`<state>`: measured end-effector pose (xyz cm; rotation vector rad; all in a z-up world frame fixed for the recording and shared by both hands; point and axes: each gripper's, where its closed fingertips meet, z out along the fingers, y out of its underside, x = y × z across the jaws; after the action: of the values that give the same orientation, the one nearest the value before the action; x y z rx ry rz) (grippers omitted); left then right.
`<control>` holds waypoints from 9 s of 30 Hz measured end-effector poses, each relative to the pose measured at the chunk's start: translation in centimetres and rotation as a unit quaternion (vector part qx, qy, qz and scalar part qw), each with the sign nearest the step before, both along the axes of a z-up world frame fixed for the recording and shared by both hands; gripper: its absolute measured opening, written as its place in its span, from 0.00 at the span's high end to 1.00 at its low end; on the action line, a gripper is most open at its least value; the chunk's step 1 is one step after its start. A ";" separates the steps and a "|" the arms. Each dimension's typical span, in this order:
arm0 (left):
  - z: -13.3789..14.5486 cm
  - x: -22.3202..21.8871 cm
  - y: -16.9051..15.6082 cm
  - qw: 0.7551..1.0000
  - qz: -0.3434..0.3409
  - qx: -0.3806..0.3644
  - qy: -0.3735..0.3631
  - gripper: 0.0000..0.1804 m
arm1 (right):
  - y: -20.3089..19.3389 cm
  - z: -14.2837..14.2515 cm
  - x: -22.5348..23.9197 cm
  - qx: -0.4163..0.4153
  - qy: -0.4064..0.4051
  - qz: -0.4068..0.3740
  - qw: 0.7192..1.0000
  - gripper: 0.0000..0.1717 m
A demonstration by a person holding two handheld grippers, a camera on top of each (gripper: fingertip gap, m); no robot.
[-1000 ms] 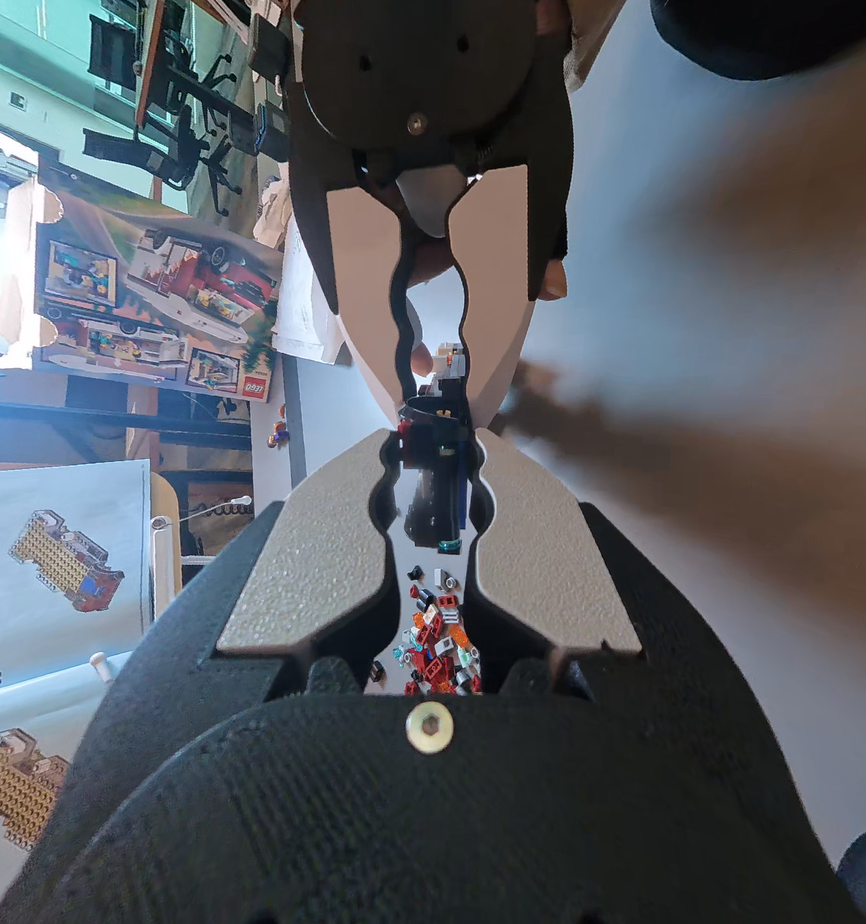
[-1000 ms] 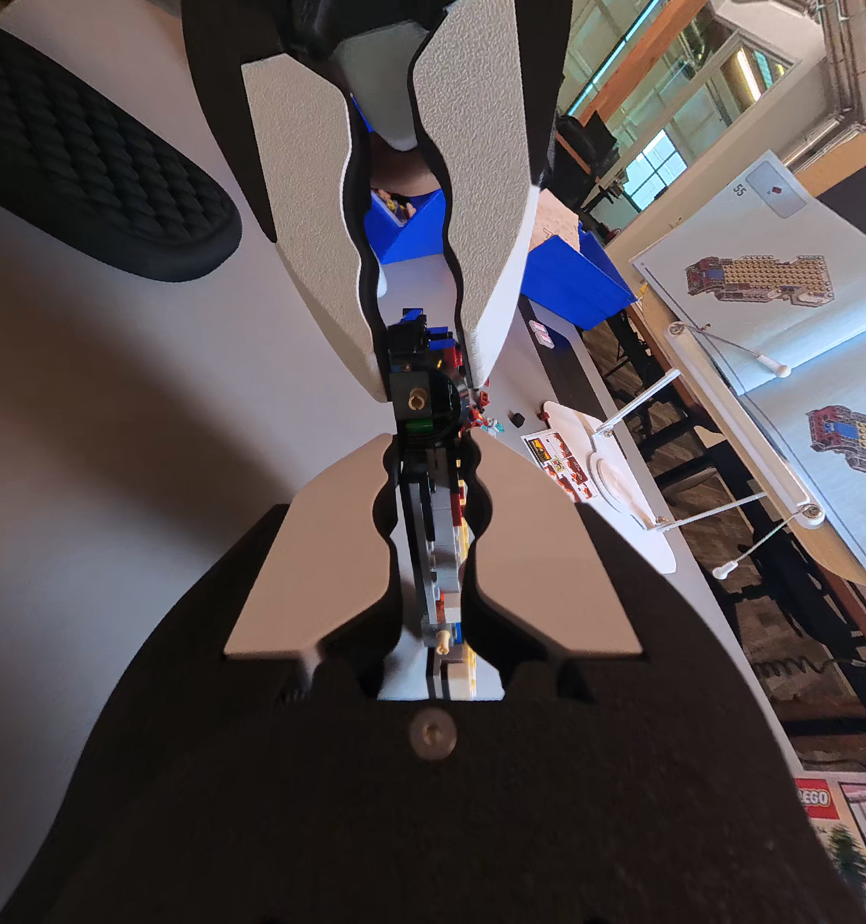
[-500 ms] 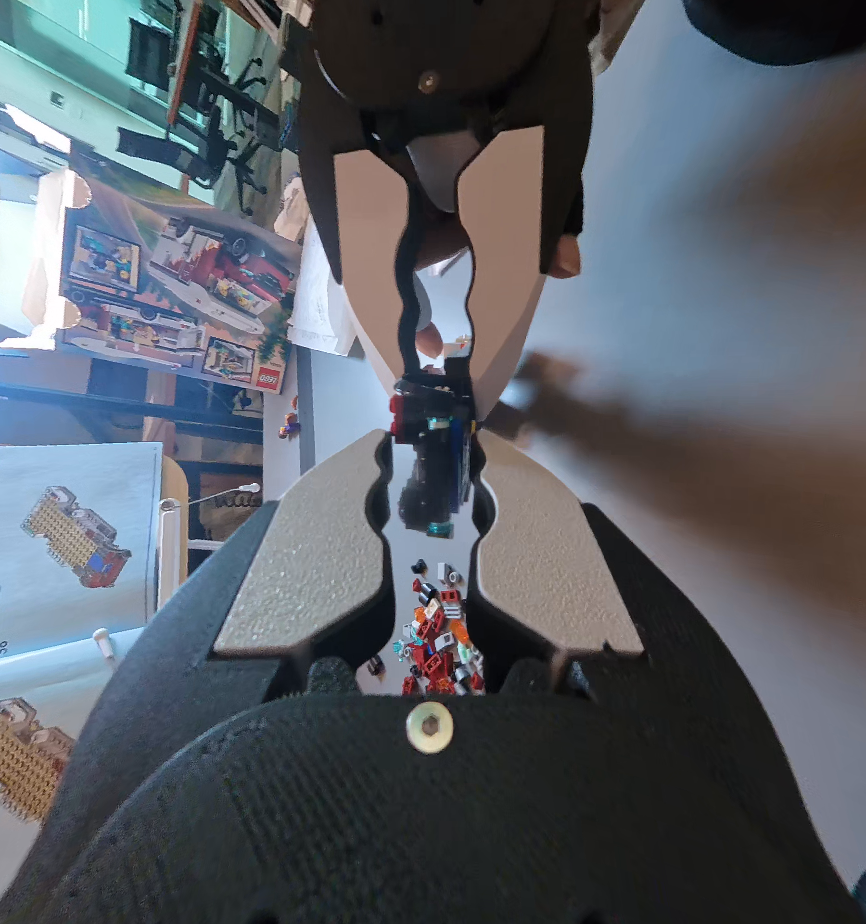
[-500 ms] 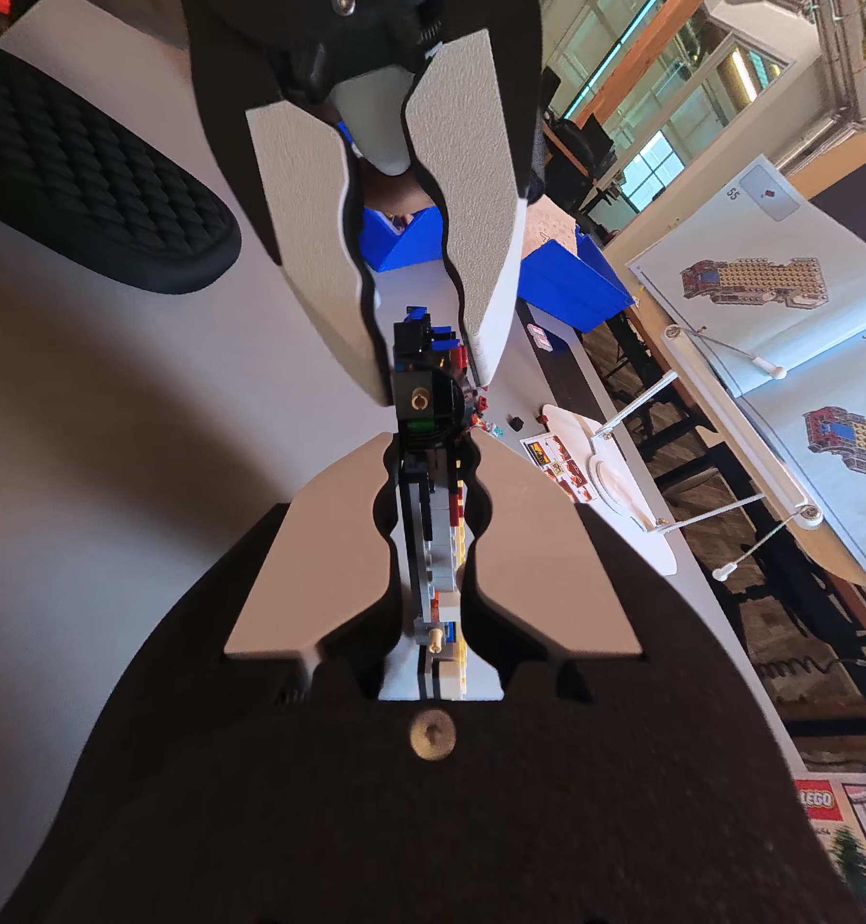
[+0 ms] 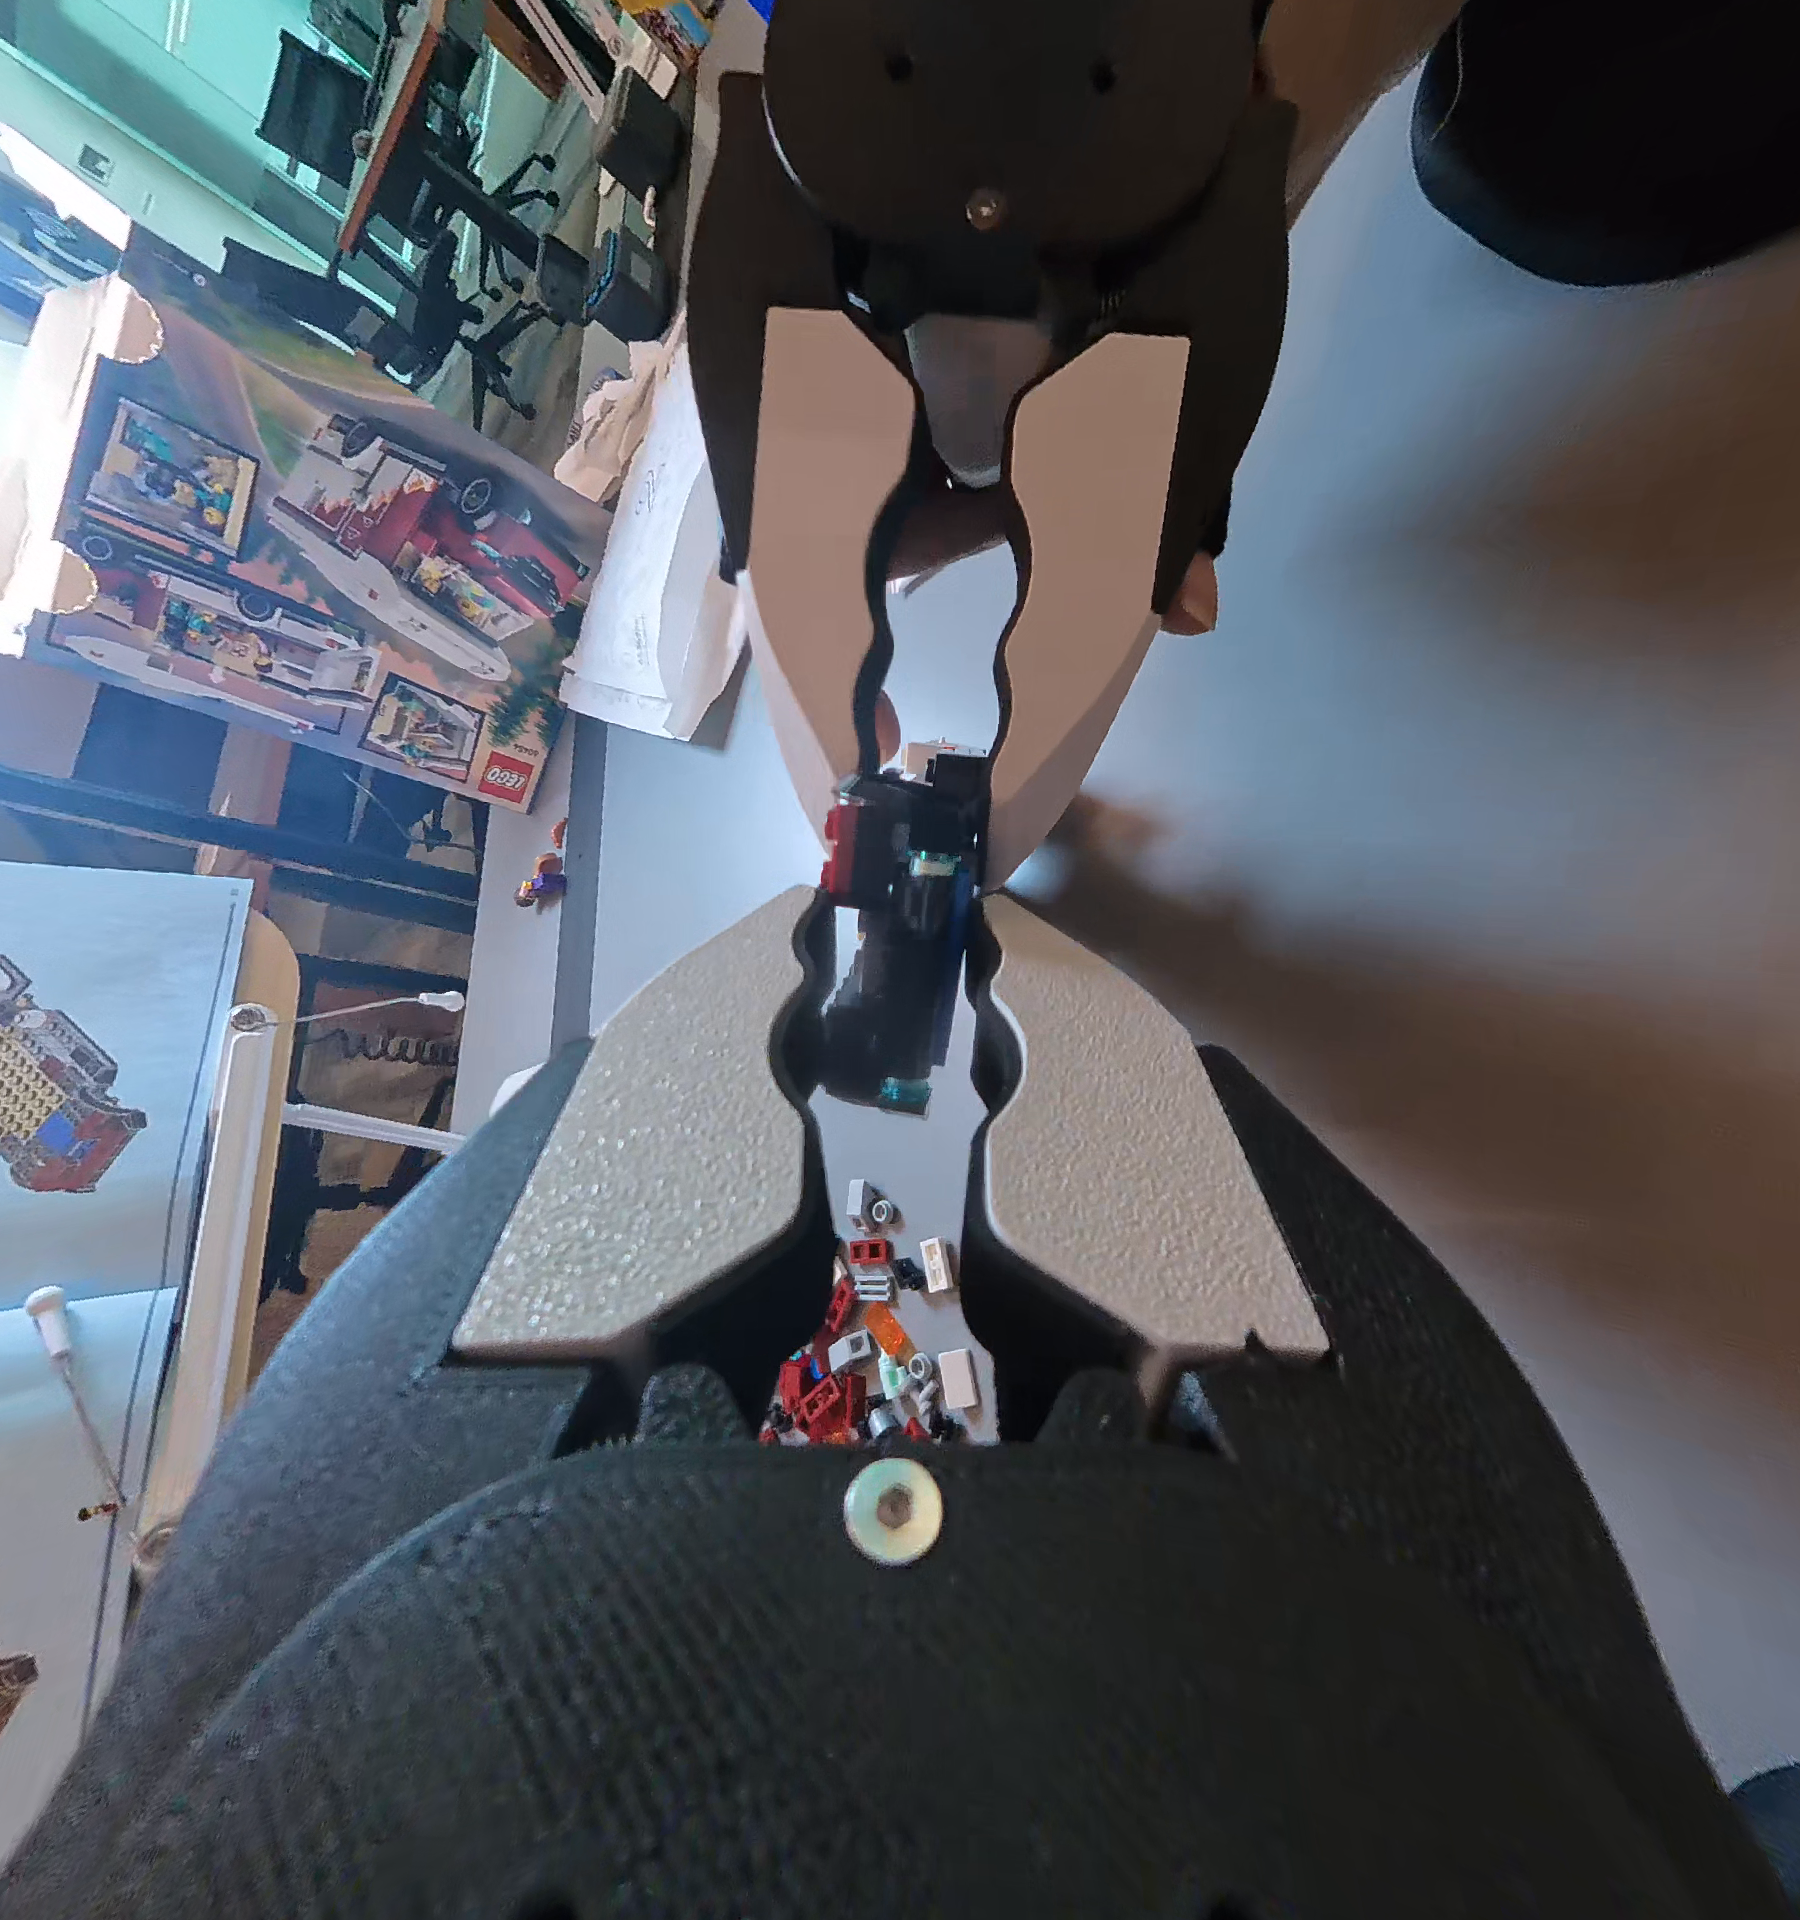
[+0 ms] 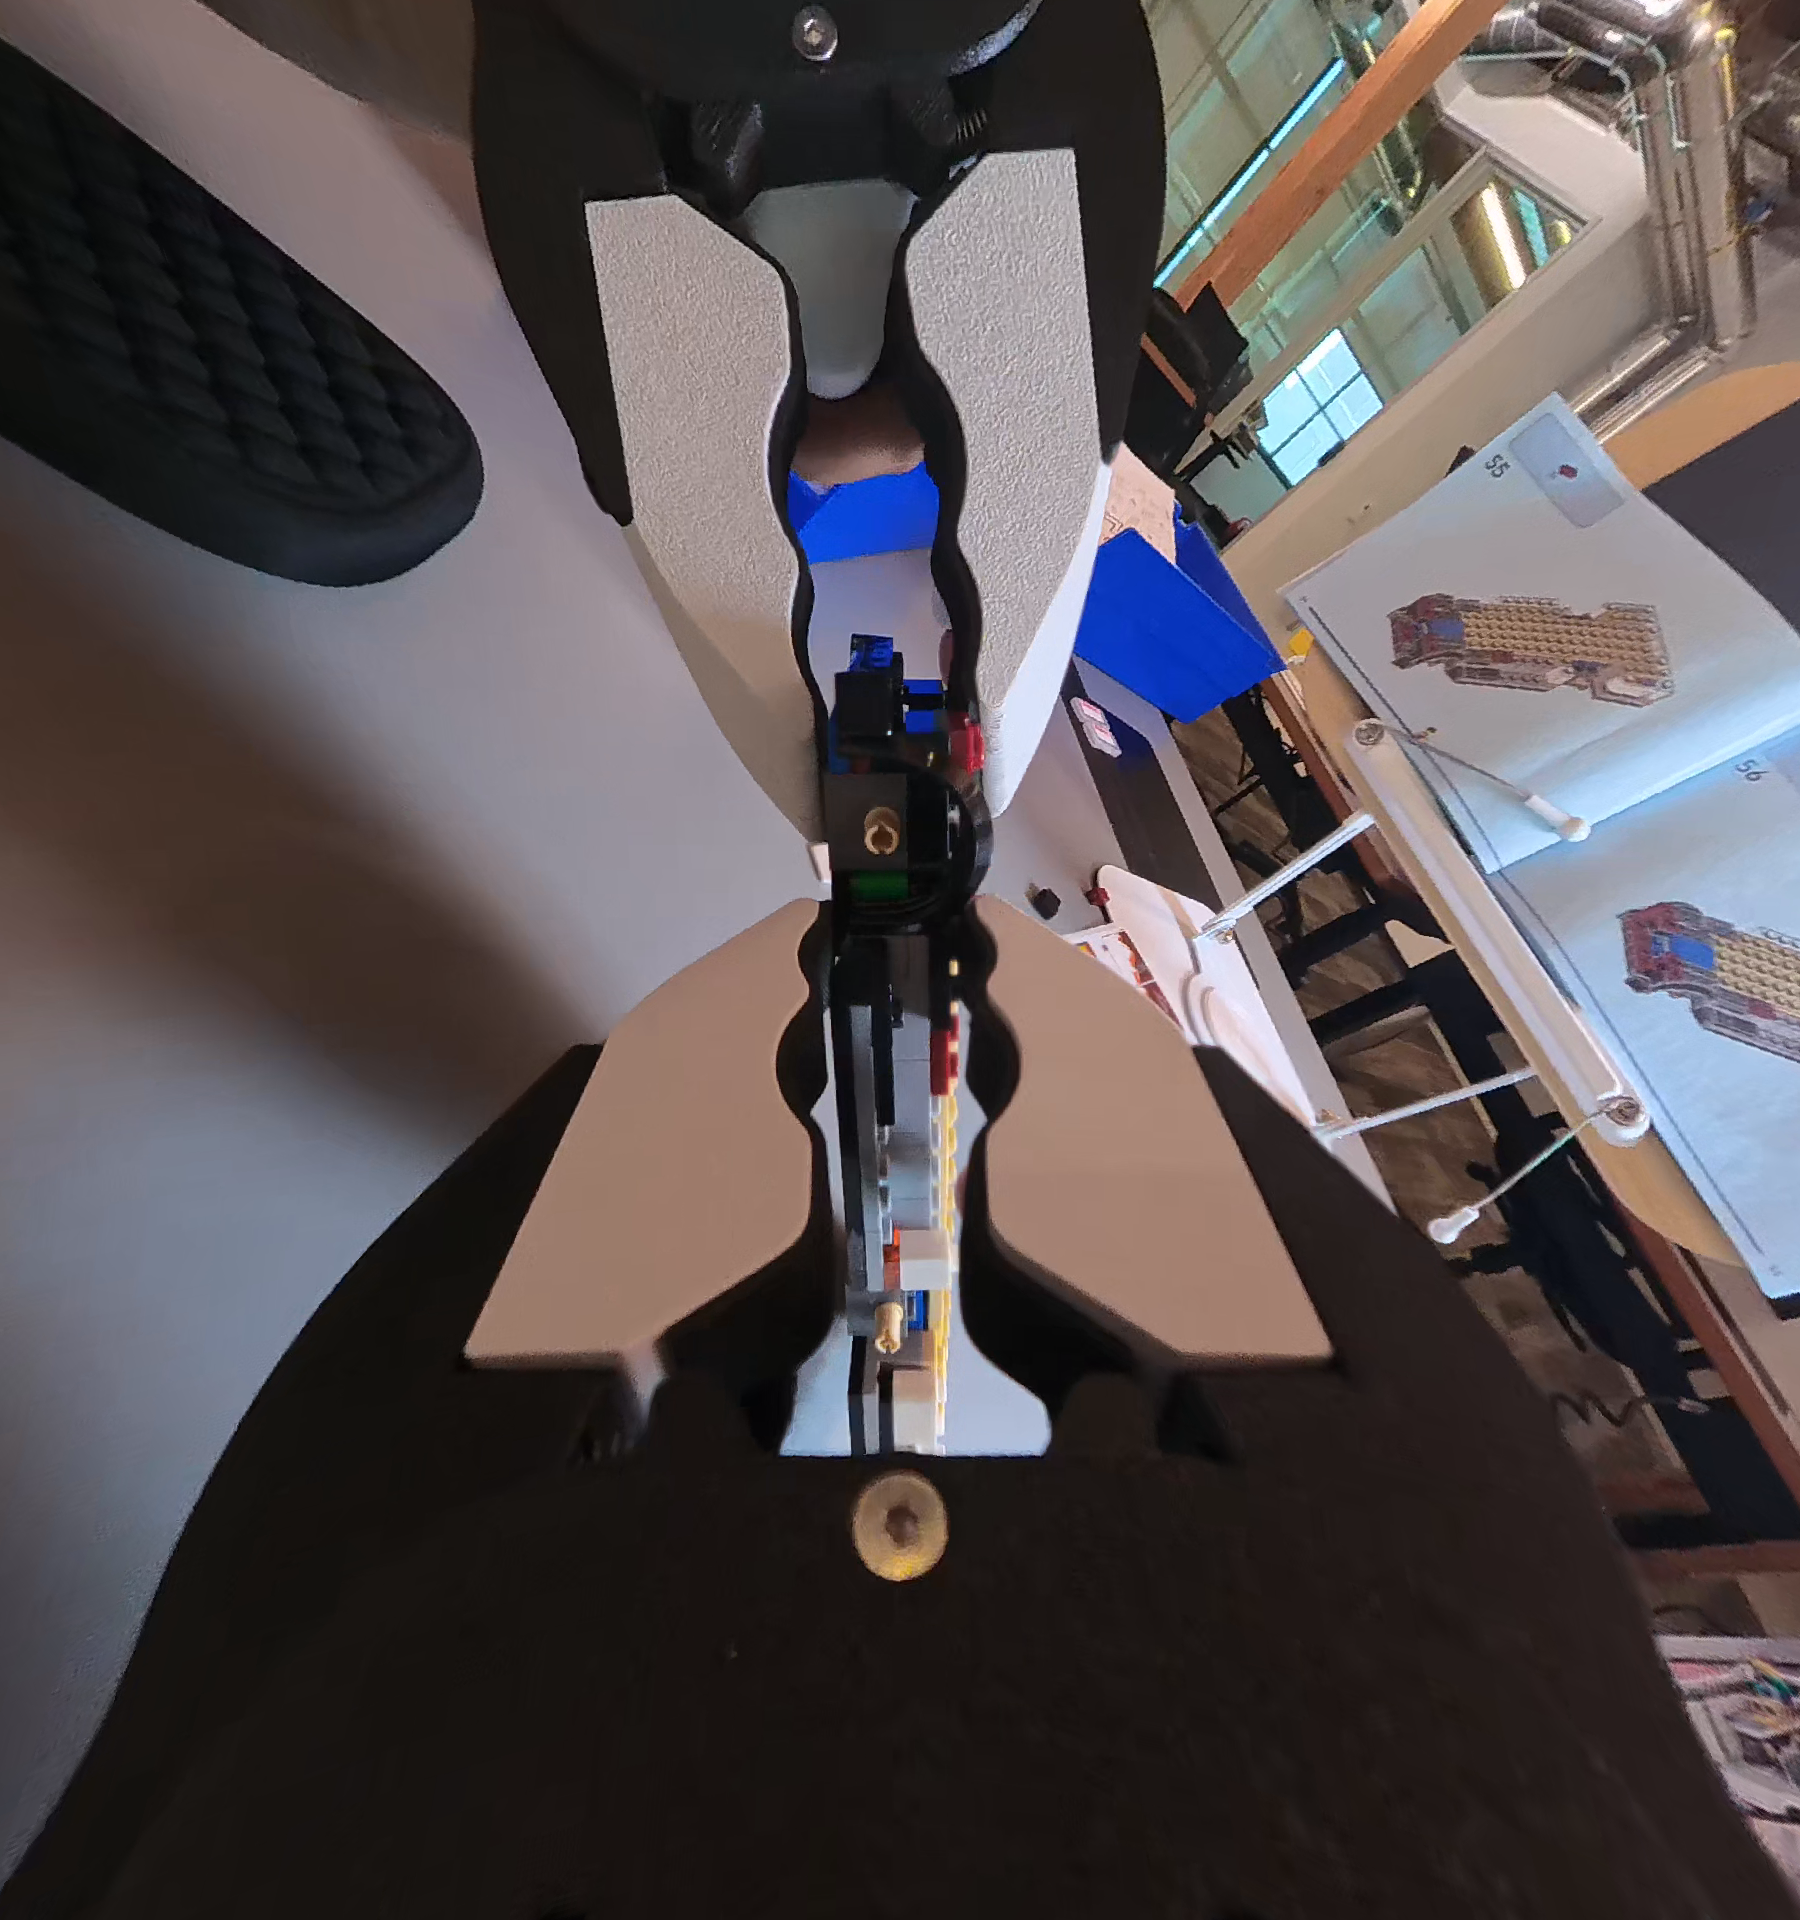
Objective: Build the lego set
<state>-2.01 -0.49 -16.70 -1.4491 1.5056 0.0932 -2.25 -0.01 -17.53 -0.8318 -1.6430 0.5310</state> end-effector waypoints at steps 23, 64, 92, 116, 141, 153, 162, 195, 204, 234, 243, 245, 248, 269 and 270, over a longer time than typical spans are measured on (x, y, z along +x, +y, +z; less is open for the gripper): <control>0.6 -2.2 -0.5 0.995 0.017 -0.007 -0.096 0.89 | 0.7 -0.8 -1.8 0.017 -0.022 -0.007 1.000 0.79; -8.3 -6.1 -2.2 0.917 0.105 -0.304 -0.236 0.68 | 0.1 -9.3 0.2 -0.127 -0.325 -0.031 0.937 0.67; -11.8 -19.8 4.1 0.862 0.420 -0.239 -0.154 0.95 | 5.6 -3.8 0.2 -0.293 -0.058 -0.041 0.954 0.81; 1.9 -1.3 1.3 0.617 -0.059 -0.492 -0.611 0.96 | 1.2 1.9 -3.5 -0.088 0.056 -0.010 0.994 0.87; 0.0 -2.3 1.7 0.580 -0.035 -0.526 -0.621 0.96 | 1.0 0.5 -3.6 -0.101 0.042 -0.002 0.994 0.90; -8.0 -7.9 -0.8 0.853 0.111 -0.421 -0.287 0.77 | -0.8 -5.3 2.0 -0.146 -0.217 0.048 0.964 0.90; -10.9 -5.6 -3.3 0.893 0.090 -0.410 -0.163 0.83 | 0.5 -9.7 6.2 -0.121 -0.346 -0.031 0.930 0.91; -10.9 -3.1 -3.8 0.920 0.069 -0.348 -0.166 0.86 | -5.0 -8.7 -2.5 -0.033 -0.455 0.189 0.870 0.90; -10.5 -3.0 -3.9 0.905 0.062 -0.371 -0.200 0.87 | -4.9 -9.2 -2.5 -0.011 -0.490 0.209 0.846 0.89; -10.1 -2.9 -3.6 0.891 0.059 -0.383 -0.235 0.88 | -5.0 -8.9 -2.4 -0.060 -0.444 0.191 0.873 0.97; -10.2 -2.8 -3.5 0.897 0.059 -0.374 -0.229 0.91 | -4.5 -8.9 -2.3 -0.109 -0.460 0.183 0.862 0.97; -10.2 -2.8 -3.4 0.899 0.060 -0.369 -0.226 0.92 | -4.4 -8.9 -2.3 -0.116 -0.458 0.182 0.863 0.97; -10.2 -2.7 -3.3 0.900 0.060 -0.367 -0.226 0.93 | -4.2 -8.8 -2.2 -0.118 -0.454 0.179 0.865 0.97; -10.0 -2.6 -2.9 0.895 0.066 -0.372 -0.237 0.92 | -1.9 -7.3 -0.6 -0.153 -0.410 0.140 0.888 0.83; -10.0 -2.6 -2.9 0.895 0.066 -0.373 -0.238 0.92 | -1.3 -7.3 -0.1 -0.152 -0.408 0.131 0.891 0.80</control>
<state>-4.57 -3.41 -26.73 -1.9834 1.0602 -0.7881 -2.32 -1.31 -24.84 -1.1666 -2.5132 0.6900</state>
